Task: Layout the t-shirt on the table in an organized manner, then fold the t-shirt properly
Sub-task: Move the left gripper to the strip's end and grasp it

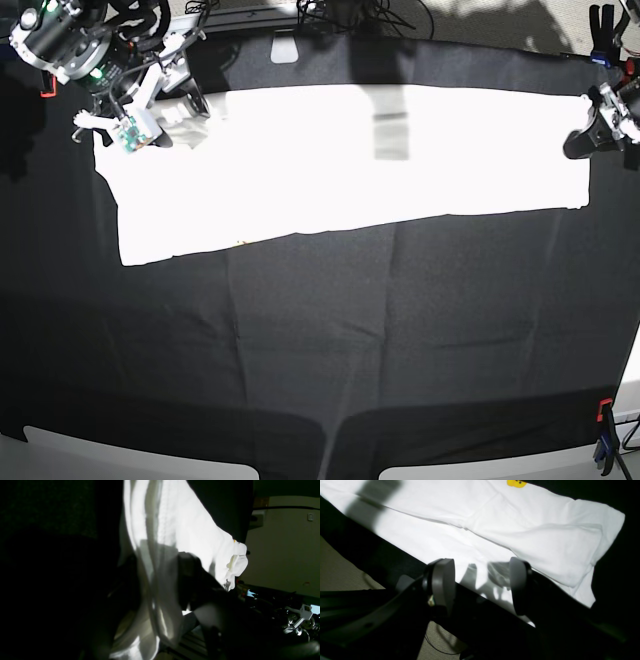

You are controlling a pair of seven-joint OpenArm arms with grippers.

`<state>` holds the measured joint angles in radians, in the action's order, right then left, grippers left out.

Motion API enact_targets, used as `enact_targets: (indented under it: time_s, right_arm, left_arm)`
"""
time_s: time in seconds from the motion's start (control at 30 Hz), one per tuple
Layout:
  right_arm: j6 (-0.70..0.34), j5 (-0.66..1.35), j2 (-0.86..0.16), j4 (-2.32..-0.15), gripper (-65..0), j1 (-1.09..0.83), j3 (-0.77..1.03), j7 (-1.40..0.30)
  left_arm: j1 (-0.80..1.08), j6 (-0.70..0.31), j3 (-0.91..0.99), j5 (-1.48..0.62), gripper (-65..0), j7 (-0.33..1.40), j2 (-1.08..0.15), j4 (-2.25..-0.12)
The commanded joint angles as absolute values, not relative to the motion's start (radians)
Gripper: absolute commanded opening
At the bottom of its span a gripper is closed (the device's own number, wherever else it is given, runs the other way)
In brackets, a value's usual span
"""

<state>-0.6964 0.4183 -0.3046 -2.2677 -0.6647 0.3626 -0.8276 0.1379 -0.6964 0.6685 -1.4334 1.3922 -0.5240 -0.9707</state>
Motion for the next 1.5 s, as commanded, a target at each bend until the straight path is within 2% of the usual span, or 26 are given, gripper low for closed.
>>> enact_targets:
  time_s: [0.0, 0.23, 0.3, 0.4, 0.73, 0.87, 1.03, 1.27, 1.47]
  right_arm:
    - [-0.698, 0.430, -0.313, -2.285, -31.4, -0.665, 0.368, -0.808]
    - [-0.698, 0.430, -0.313, -2.285, -31.4, -0.665, 0.368, -0.808]
    - [-0.698, 0.430, -0.313, -2.285, -31.4, -0.665, 0.368, -0.808]
    - [-0.698, 0.430, -0.313, -2.285, -31.4, -0.665, 0.368, -0.808]
    - [-0.698, 0.430, -0.313, -2.285, -31.4, -0.665, 0.368, -0.808]
    - [-0.698, 0.430, -0.313, -2.285, -31.4, -0.665, 0.368, -0.807]
    - [-0.698, 0.430, -0.313, -2.285, -31.4, -0.664, 0.368, -0.807]
    - [-0.698, 0.430, -0.313, -2.285, -31.4, -0.664, 0.368, -0.807]
    - [-0.698, 0.430, -0.313, -2.285, -31.4, -0.662, 0.368, -0.807]
  left_arm:
    - [0.130, -0.698, 0.672, -1.460, -47.3, 1.396, -0.546, -0.982]
    - [0.113, -0.698, 0.672, -1.484, -47.8, 1.396, -0.546, -0.984]
    - [0.096, -0.698, 0.672, -1.484, -52.1, 1.396, -0.546, -0.984]
    - [0.078, -0.698, 0.672, -1.484, -65.0, 1.396, -0.547, -0.984]
    - [0.050, -0.698, 0.672, -1.468, -65.0, 1.396, -0.551, -1.038]
    - [0.056, -0.698, 0.672, -1.306, -65.0, 1.396, -0.546, -1.172]
    - [0.102, -0.698, 0.672, -1.283, -65.0, 1.396, -0.523, -1.417]
    - [0.185, -0.670, 0.672, -1.283, -65.0, 1.396, -0.431, -1.723]
    - [0.248, -0.670, 0.645, -1.283, -65.0, 1.396, -0.297, -1.836]
